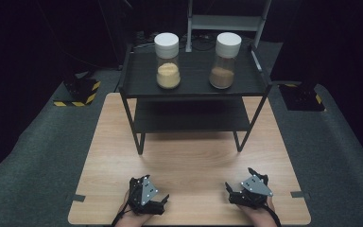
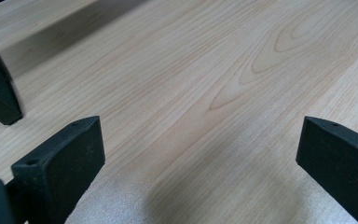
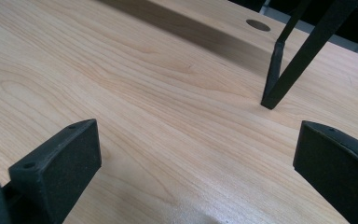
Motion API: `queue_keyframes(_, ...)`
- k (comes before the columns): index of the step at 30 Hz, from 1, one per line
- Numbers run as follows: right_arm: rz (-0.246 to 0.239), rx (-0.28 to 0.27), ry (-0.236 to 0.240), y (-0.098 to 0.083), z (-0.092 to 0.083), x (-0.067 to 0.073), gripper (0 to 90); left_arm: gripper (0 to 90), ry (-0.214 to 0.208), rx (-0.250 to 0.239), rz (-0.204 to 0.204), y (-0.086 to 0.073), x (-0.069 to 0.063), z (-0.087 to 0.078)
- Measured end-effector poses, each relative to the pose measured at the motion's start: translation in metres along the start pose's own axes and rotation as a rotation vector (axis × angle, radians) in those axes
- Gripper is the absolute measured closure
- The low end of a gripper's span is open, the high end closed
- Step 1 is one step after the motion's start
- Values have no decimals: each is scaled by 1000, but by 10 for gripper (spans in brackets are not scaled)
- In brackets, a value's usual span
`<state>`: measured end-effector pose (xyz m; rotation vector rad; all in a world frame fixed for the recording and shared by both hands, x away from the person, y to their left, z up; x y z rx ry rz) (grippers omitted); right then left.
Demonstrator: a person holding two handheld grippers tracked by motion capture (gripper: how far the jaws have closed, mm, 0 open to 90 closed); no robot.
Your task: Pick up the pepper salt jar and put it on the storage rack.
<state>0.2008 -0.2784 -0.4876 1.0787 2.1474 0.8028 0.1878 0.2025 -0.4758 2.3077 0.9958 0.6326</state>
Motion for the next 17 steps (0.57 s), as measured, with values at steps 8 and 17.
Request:
queue_keyframes(8,9,-4,4,-3,-2,-2,0,11,11,7,4,1,-2,0)
queue_keyframes(17,-12,-6,-5,-3,-2,1,0,11,3,5,-11,1,0,0)
Point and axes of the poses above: each handheld gripper's, and its own axes: z roughly forward along the jaws, y roughly out of its top, x roughly to its left, the point moved 1 cm from there along z, roughly forward along the jaws, and after that the axes turned 15 degrees about x, right-handed, at the moved point
